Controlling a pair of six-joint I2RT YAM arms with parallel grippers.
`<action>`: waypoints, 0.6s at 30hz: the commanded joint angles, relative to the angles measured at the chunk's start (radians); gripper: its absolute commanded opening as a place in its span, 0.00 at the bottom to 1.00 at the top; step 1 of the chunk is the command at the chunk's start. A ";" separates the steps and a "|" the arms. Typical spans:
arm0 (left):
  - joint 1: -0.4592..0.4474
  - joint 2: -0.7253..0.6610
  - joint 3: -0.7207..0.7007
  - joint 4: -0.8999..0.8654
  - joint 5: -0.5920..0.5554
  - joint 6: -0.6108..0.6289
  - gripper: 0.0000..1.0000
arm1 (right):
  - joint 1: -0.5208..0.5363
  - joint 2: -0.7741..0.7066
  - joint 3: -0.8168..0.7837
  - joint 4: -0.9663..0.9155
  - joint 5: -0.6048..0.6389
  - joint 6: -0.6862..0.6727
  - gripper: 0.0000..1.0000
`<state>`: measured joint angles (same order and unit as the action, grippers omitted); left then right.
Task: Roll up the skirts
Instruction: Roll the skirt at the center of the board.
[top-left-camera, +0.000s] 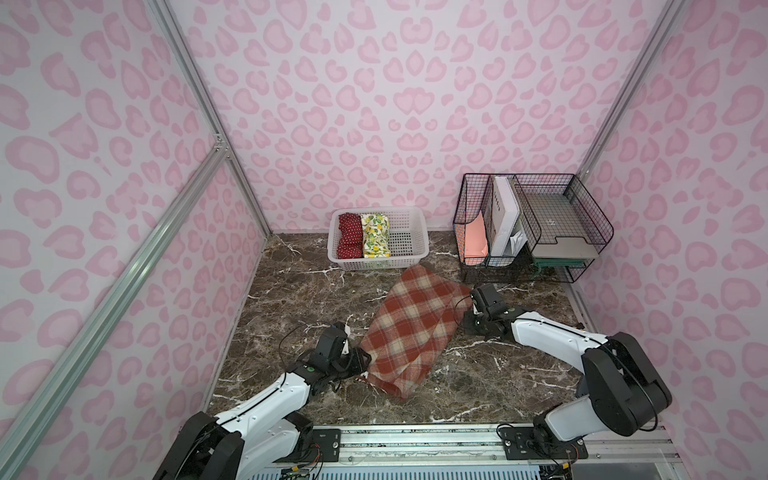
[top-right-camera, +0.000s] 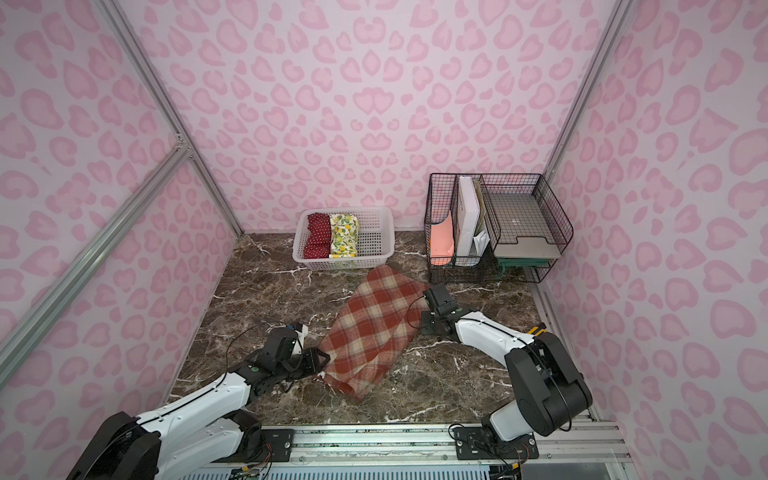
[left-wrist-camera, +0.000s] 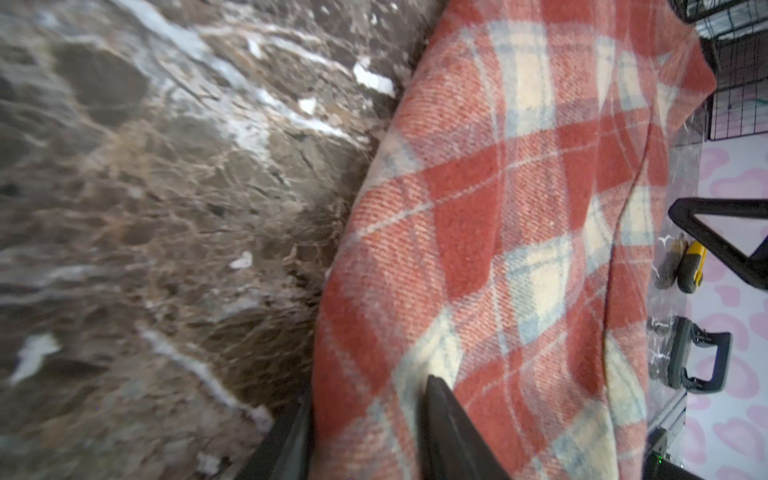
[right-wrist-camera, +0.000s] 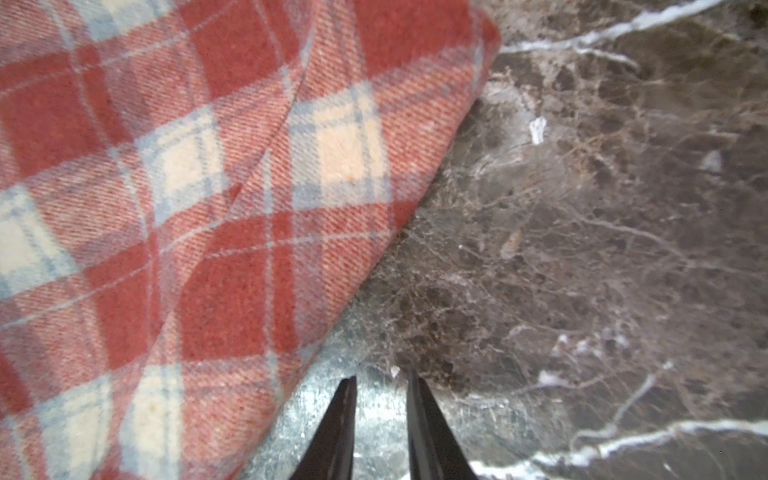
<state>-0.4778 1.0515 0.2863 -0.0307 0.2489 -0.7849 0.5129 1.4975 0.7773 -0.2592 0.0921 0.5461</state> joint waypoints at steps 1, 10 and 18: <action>-0.020 0.034 0.017 0.032 0.027 0.027 0.25 | 0.002 0.000 0.000 0.014 -0.007 -0.004 0.26; -0.063 0.064 0.078 -0.007 -0.014 0.038 0.00 | 0.001 -0.025 0.008 -0.006 -0.003 -0.017 0.26; -0.103 0.015 0.146 -0.142 -0.078 0.022 0.00 | 0.096 -0.090 0.027 -0.072 0.106 -0.042 0.28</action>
<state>-0.5762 1.0752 0.4141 -0.1169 0.1997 -0.7609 0.5781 1.4326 0.7925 -0.2958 0.1303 0.5240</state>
